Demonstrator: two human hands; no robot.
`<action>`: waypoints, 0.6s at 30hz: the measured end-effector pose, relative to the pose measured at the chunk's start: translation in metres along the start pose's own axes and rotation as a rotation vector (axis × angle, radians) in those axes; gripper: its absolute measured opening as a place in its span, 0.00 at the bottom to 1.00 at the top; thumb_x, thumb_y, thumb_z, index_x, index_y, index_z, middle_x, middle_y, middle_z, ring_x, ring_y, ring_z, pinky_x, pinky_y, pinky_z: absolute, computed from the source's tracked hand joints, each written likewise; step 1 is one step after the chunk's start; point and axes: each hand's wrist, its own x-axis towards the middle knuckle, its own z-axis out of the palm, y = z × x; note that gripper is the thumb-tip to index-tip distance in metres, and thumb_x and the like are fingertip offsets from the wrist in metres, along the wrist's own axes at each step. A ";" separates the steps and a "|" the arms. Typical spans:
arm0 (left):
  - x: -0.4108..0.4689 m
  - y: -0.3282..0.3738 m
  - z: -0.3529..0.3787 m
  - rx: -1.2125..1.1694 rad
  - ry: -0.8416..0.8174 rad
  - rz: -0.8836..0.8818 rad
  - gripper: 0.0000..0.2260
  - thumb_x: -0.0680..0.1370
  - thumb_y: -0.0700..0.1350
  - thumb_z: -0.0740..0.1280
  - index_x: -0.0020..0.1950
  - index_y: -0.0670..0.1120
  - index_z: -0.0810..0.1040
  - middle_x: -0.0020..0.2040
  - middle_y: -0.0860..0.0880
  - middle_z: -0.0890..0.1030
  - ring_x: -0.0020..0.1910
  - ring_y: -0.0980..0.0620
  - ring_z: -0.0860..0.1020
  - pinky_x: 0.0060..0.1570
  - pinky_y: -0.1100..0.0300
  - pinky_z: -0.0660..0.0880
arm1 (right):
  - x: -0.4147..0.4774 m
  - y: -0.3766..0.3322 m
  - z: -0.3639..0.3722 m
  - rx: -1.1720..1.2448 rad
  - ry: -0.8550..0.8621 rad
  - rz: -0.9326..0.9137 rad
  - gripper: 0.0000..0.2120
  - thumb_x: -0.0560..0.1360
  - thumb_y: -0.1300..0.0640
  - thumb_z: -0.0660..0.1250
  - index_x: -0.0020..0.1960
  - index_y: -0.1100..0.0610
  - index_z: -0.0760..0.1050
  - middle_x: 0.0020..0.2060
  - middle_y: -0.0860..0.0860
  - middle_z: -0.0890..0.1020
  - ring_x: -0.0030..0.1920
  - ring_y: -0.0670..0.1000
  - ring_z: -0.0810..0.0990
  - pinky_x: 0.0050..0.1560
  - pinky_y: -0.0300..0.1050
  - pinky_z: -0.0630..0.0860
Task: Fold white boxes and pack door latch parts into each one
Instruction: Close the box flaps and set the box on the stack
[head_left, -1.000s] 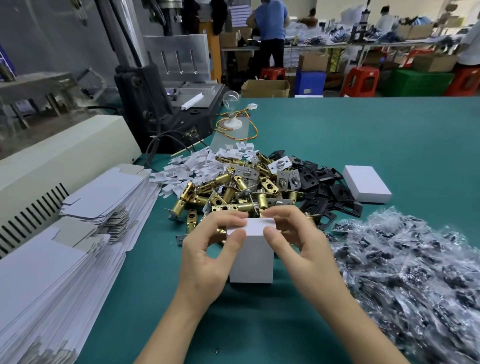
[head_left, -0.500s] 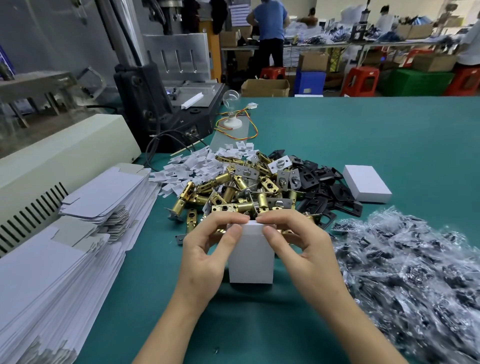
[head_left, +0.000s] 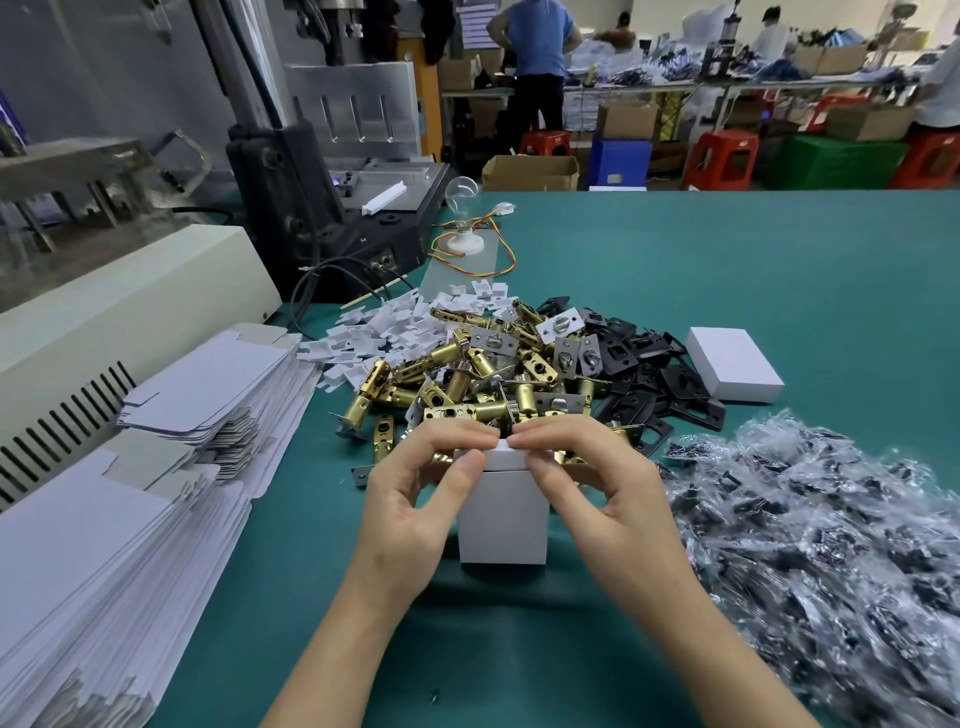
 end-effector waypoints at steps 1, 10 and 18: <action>0.000 0.000 -0.001 0.005 -0.001 0.002 0.07 0.81 0.49 0.68 0.54 0.55 0.86 0.57 0.46 0.85 0.61 0.42 0.82 0.58 0.52 0.80 | 0.000 0.001 0.000 0.003 -0.004 -0.003 0.09 0.80 0.60 0.67 0.54 0.50 0.84 0.54 0.40 0.83 0.61 0.45 0.81 0.53 0.35 0.78; 0.001 0.004 -0.004 0.024 0.019 -0.014 0.06 0.76 0.54 0.75 0.52 0.60 0.88 0.57 0.51 0.87 0.60 0.49 0.84 0.52 0.63 0.80 | 0.007 0.008 -0.016 -0.024 -0.099 -0.029 0.11 0.78 0.58 0.70 0.58 0.50 0.86 0.58 0.42 0.84 0.61 0.47 0.82 0.53 0.36 0.78; 0.000 0.004 -0.003 0.003 0.021 -0.003 0.09 0.78 0.61 0.74 0.53 0.60 0.87 0.57 0.49 0.87 0.60 0.45 0.84 0.54 0.60 0.81 | 0.006 0.014 -0.018 -0.095 -0.089 -0.142 0.12 0.78 0.57 0.70 0.61 0.51 0.85 0.59 0.42 0.85 0.62 0.43 0.82 0.60 0.38 0.78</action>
